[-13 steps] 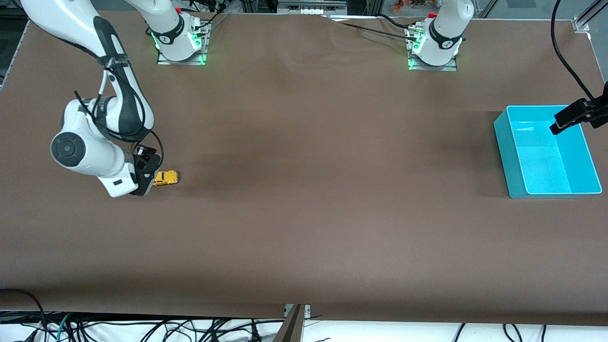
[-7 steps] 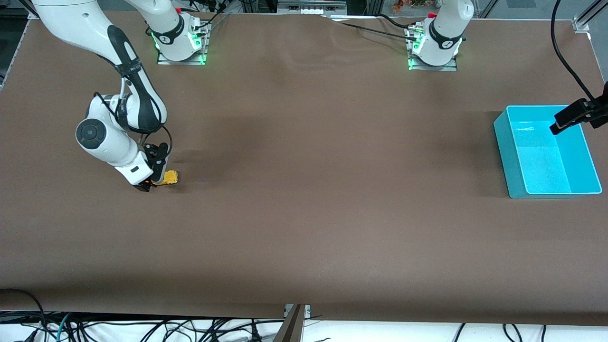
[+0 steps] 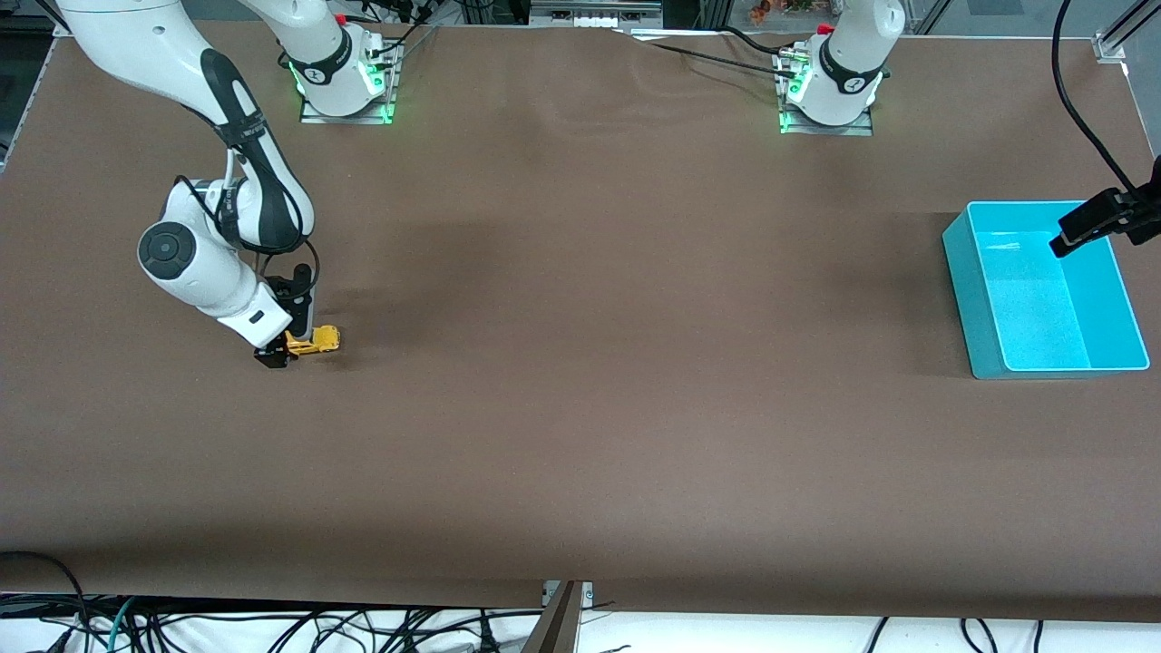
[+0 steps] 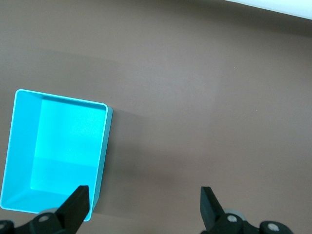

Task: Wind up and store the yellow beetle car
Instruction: 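Lower the right gripper and press down on the yellow car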

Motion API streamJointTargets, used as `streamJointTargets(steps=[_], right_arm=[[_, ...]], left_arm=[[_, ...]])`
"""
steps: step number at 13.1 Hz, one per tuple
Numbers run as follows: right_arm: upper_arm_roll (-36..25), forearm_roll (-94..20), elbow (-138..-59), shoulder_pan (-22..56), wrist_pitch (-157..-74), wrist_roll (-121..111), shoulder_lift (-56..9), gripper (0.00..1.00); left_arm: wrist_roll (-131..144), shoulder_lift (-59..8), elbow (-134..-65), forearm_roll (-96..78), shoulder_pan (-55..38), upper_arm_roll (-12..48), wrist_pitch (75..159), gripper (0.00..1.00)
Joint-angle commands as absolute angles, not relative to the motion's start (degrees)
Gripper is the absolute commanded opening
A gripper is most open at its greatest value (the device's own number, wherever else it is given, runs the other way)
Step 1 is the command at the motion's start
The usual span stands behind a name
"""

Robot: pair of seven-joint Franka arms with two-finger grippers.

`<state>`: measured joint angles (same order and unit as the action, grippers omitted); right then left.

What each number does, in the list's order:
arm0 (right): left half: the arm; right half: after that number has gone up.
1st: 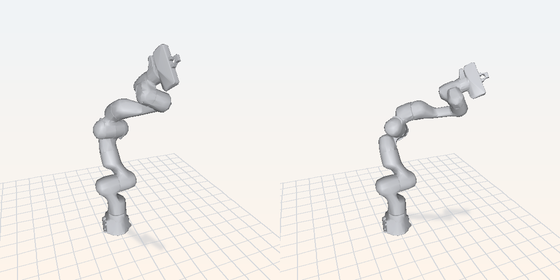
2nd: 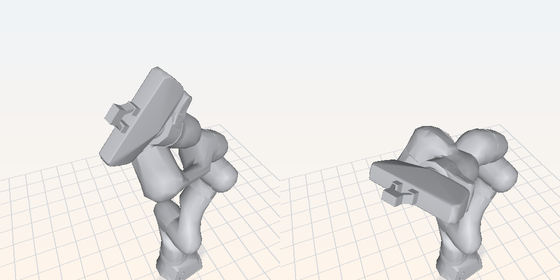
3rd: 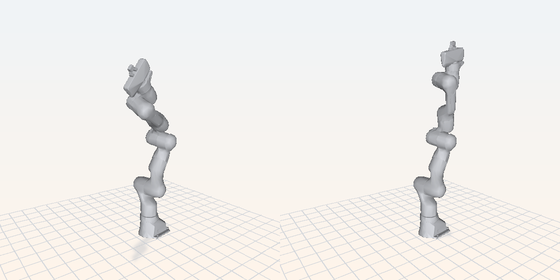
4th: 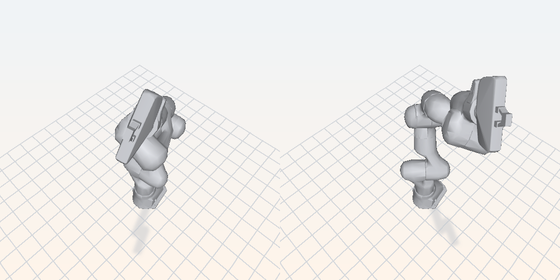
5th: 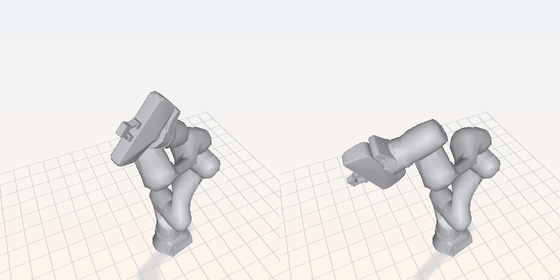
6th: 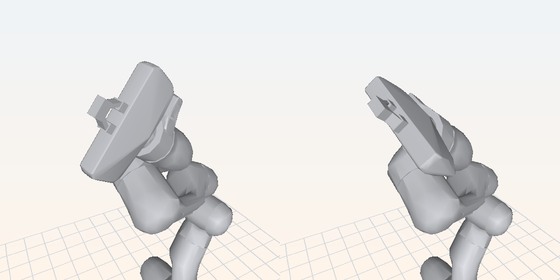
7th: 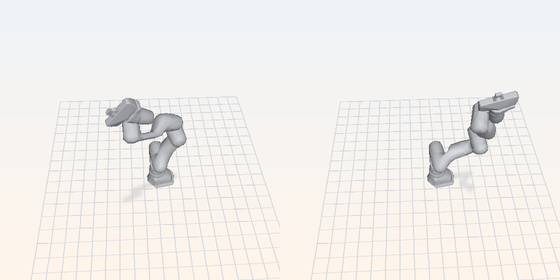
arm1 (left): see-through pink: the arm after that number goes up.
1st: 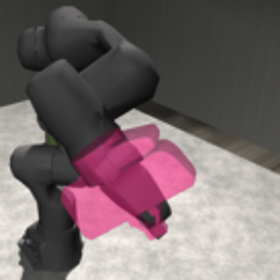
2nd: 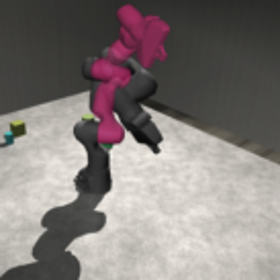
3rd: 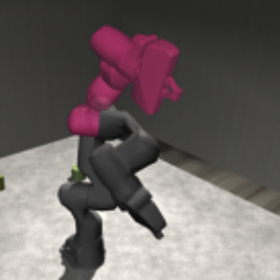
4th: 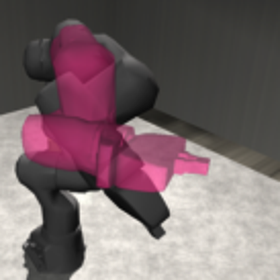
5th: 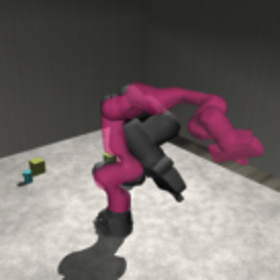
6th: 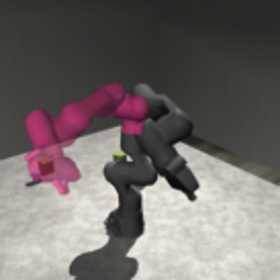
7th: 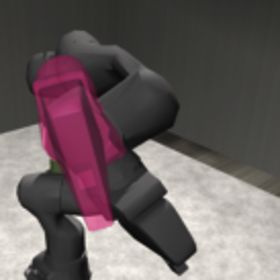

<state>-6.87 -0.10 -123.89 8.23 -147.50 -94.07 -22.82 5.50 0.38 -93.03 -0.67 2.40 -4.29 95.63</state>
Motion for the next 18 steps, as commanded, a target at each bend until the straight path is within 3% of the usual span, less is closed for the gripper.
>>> streamJointTargets(steps=[1,6,9,11,12,14,18], right_arm=[[-6.7,-0.3,-125.4,7.5,-149.5,-96.9,-22.5,0.96],[-6.6,-0.3,-125.4,7.5,-151.1,-98.6,-23.6,0.81],[-6.6,-0.3,-125.4,7.5,-151.1,-98.6,-23.6,0.56],[-6.5,-0.4,-125.4,7.6,-151.1,-98.2,-23.6,0.31],[-6.4,-0.6,-125.3,7.7,-150.9,-97.7,-23.6,0.25],[-6.2,-1.0,-125.2,7.7,-150.7,-96.4,-23.6,0.19],[-6.2,-1.1,-125.4,7.9,-150.5,-91.4,-24.0,0.18]], left_arm=[[4.5,-0.3,-91.3,0.6,2.5,-4.0,94.4,1.00],[4.5,-0.3,-91.3,0.6,2.5,-4.0,94.4,1.00],[4.5,-0.3,-91.3,0.6,2.5,-4.1,94.4,1.00],[4.5,-0.3,-91.3,0.6,2.5,-4.0,94.4,1.00],[4.5,-0.3,-91.3,0.6,2.5,-4.1,94.4,1.00],[4.5,-0.3,-91.3,0.6,2.5,-4.0,94.4,1.00],[4.5,-0.3,-91.3,0.6,2.5,-4.1,94.4,1.00]])
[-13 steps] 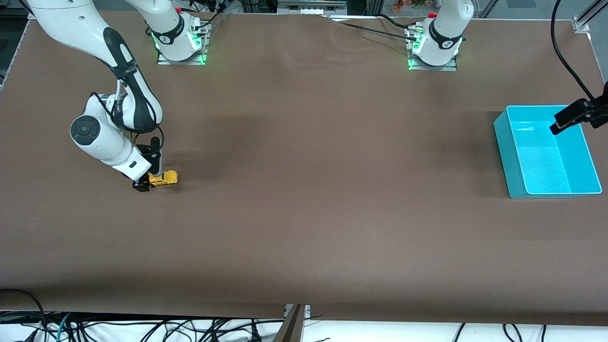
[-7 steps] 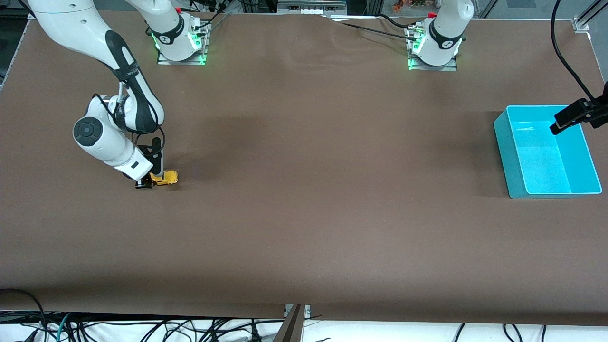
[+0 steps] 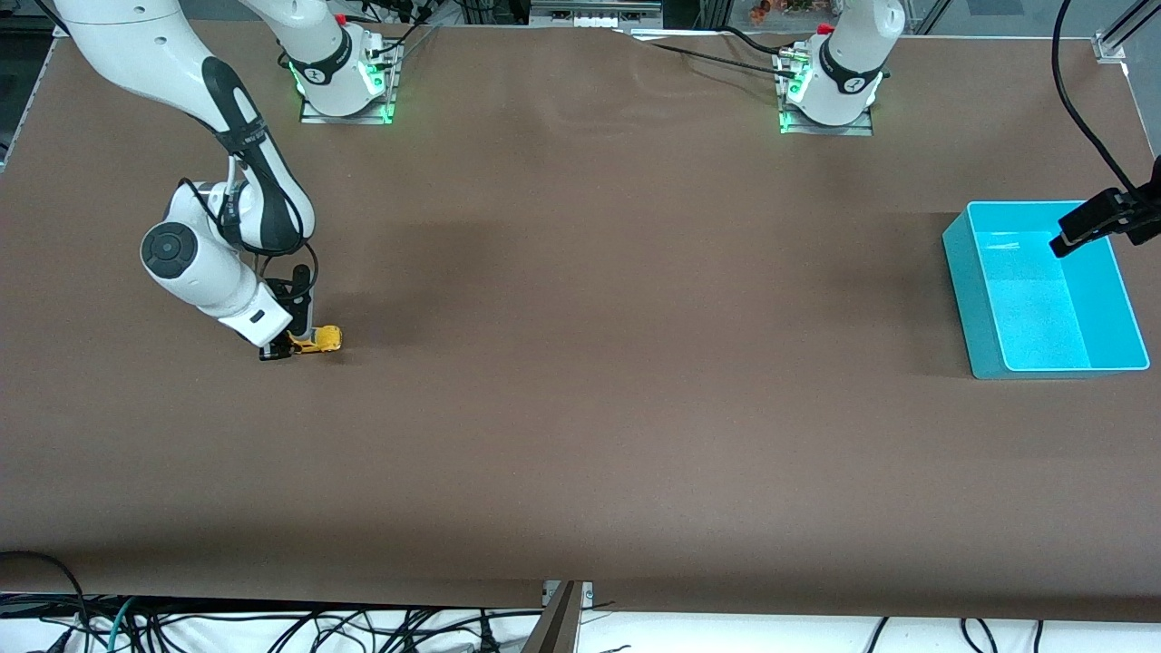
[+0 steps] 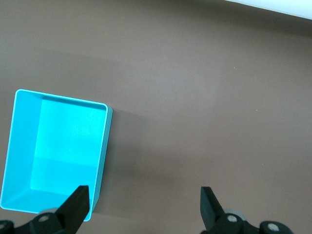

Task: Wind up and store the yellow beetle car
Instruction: 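Lower the right gripper and press down on the yellow car, then drag the pressed car backward with the right gripper to wind it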

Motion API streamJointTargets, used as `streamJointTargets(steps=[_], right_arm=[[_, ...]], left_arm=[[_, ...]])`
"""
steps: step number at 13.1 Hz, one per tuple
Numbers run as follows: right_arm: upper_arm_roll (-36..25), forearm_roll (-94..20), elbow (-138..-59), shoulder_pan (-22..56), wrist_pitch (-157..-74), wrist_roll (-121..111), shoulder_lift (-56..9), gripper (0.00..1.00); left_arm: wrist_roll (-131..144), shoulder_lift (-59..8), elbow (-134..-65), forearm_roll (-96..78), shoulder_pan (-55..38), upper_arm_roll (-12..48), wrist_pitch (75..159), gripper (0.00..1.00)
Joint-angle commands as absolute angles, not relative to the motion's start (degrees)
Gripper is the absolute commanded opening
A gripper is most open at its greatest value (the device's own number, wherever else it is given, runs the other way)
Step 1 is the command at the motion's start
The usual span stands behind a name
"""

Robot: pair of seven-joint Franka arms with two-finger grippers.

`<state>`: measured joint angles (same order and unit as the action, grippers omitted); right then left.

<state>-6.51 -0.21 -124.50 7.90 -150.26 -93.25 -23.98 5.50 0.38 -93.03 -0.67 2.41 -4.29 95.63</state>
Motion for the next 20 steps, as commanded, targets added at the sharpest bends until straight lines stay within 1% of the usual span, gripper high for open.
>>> streamJointTargets(steps=[1,5,9,15,18,20], right_arm=[[-6.2,-1.0,-125.4,7.8,-150.6,-91.4,-24.3,0.18],[-6.5,-1.0,-125.5,6.6,-150.9,-93.8,-25.2,0.18],[-6.5,-1.0,-125.3,1.9,-152.3,-100.5,-26.4,0.18],[-6.4,-0.9,-125.2,-4.9,-156.6,-109.5,-28.6,0.18],[-6.3,-0.8,-124.9,-7.0,-156.6,-110.8,-28.6,0.18],[-6.3,-0.8,-124.7,-7.1,-156.6,-111.1,-28.7,0.18]], left_arm=[[4.5,-0.3,-91.3,0.6,2.5,-4.0,94.4,1.00],[4.5,-0.3,-91.3,0.6,2.5,-4.0,94.4,1.00],[4.5,-0.3,-91.3,0.6,2.5,-4.1,94.4,1.00],[4.5,-0.3,-91.3,0.6,2.5,-4.0,94.4,1.00],[4.5,-0.3,-91.3,0.6,2.5,-4.0,94.4,1.00],[4.5,-0.3,-91.3,0.6,2.5,-4.1,94.4,1.00]])
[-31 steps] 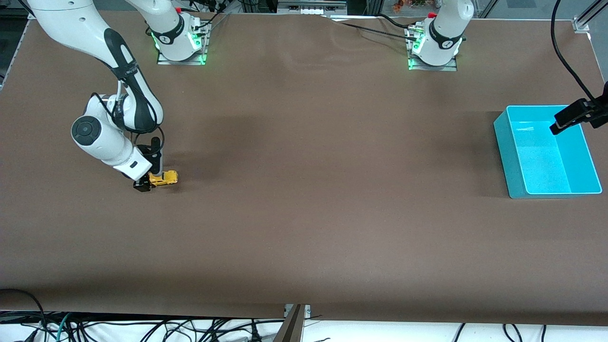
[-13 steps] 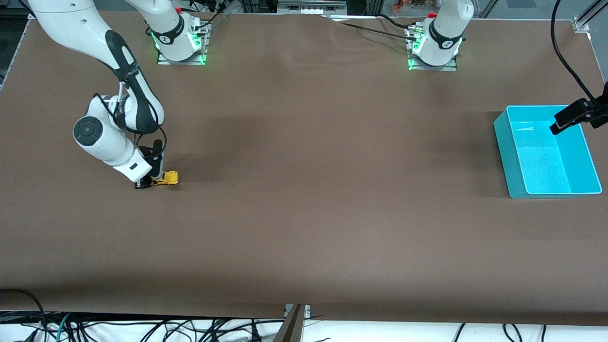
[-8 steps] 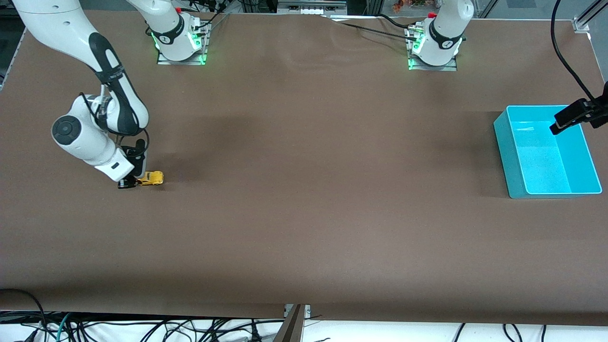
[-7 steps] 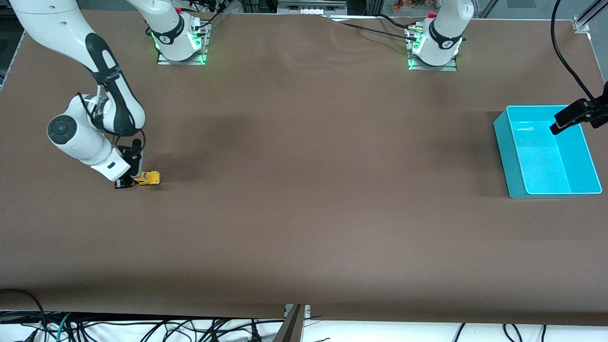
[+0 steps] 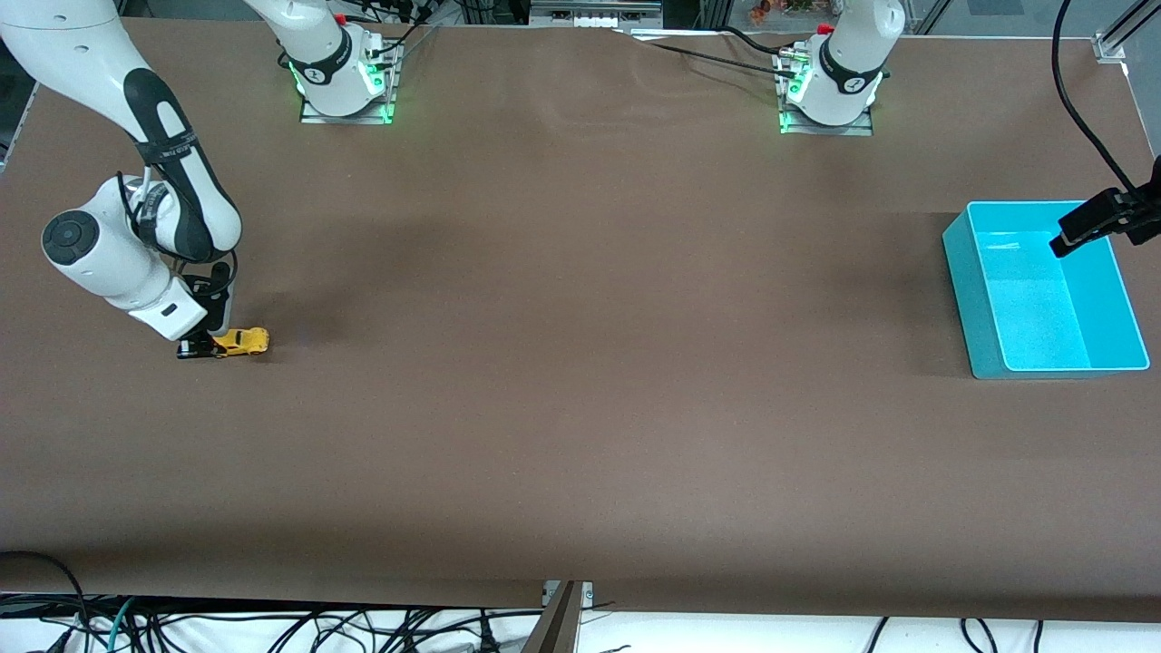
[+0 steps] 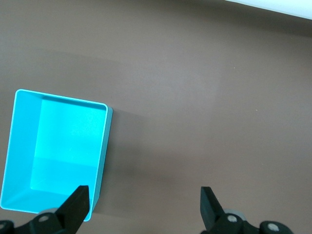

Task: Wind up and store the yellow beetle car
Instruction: 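Drag the pressed car backward with the right gripper to wind it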

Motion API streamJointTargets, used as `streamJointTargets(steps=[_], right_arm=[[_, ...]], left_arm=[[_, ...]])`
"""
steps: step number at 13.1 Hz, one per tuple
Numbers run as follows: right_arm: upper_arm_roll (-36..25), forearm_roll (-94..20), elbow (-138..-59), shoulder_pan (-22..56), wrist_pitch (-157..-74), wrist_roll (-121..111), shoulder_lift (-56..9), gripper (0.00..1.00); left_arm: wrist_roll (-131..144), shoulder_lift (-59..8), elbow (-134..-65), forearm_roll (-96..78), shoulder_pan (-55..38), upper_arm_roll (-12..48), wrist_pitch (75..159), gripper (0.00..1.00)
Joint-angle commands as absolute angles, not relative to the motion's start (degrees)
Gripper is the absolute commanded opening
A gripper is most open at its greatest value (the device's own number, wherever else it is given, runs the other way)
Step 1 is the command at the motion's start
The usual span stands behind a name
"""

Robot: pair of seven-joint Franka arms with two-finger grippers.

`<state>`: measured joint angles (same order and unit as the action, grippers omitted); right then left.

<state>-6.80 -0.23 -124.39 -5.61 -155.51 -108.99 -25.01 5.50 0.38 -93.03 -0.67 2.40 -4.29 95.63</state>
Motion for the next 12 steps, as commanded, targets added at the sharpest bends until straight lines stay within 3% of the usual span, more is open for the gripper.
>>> streamJointTargets(steps=[1,2,3,6,9,12], right_arm=[[-6.3,-0.8,-124.7,-7.4,-156.6,-111.1,-28.6,0.19],[-6.3,-0.9,-124.6,-7.4,-156.7,-111.1,-28.6,0.33],[-6.2,-1.0,-124.5,-7.3,-156.7,-110.9,-28.6,0.99],[-4.8,-1.1,-121.1,-6.9,-154.4,-110.5,-26.9,1.00],[-4.3,-1.1,-108.9,-6.5,-136.3,-110.3,-25.7,1.00],[-4.4,-1.3,-102.1,-5.9,-127.2,-107.1,-25.6,1.00]], left_arm=[[4.5,-0.3,-91.3,0.6,2.5,-4.0,94.4,1.00],[4.5,-0.3,-91.3,0.6,2.5,-4.1,94.4,1.00],[4.5,-0.3,-91.3,0.6,2.5,-4.0,94.4,1.00],[4.5,-0.3,-91.3,0.6,2.5,-4.0,94.4,1.00],[4.5,-0.3,-91.3,0.6,2.5,-4.1,94.4,1.00],[4.5,-0.3,-91.3,0.7,2.5,-4.1,94.4,1.00]])
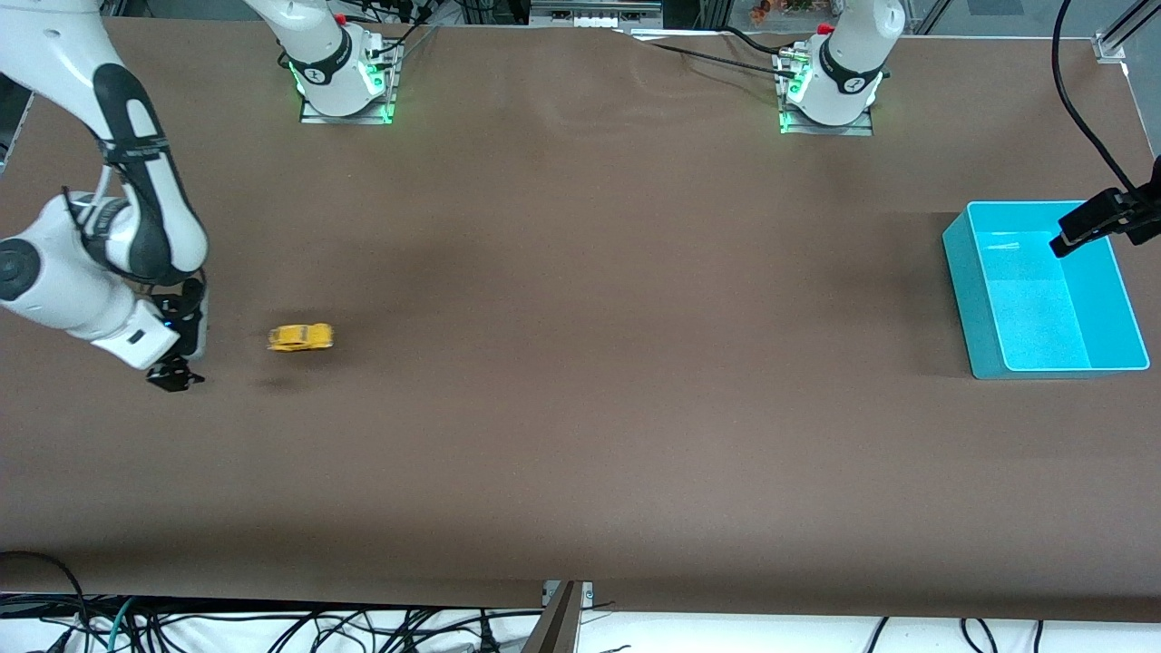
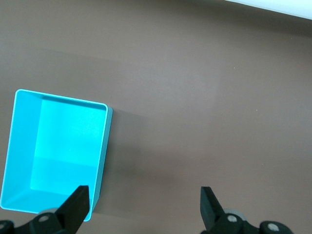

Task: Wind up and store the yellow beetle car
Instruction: 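Release the car and raise the right gripper away from it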

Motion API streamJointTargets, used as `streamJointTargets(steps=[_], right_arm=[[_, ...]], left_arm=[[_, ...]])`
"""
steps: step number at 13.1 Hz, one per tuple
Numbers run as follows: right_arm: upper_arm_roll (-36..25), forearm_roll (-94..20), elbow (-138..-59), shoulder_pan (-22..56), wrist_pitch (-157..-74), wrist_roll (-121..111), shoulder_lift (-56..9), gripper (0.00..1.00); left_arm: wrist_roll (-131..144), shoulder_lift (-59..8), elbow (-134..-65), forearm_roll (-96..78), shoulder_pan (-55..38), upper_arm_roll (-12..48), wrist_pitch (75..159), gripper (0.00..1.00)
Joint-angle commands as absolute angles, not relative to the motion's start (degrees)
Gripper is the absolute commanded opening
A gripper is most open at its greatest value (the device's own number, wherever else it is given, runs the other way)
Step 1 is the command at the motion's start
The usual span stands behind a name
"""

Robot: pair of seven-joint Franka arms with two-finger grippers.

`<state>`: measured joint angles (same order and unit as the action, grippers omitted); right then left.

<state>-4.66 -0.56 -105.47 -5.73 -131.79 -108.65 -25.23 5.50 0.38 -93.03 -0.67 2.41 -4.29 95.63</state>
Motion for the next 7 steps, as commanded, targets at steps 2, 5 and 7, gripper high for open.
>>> streamJointTargets(steps=[2,5,7], right_arm=[[-4.3,-1.3,-100.3,-5.9,-124.8,-102.9,-24.6,1.00],[-2.7,-1.3,-98.7,-5.5,-120.3,-91.2,-21.4,1.00],[-0.6,-1.3,-95.7,-5.5,-115.7,-82.2,-19.5,1.00]], left_arm=[[4.5,-0.3,-91.3,0.6,2.5,-4.0,94.4,1.00],[4.5,-0.3,-91.1,0.7,2.5,-4.2,94.4,1.00],[4.7,-1.0,-91.1,0.7,2.4,-3.9,94.4,1.00]])
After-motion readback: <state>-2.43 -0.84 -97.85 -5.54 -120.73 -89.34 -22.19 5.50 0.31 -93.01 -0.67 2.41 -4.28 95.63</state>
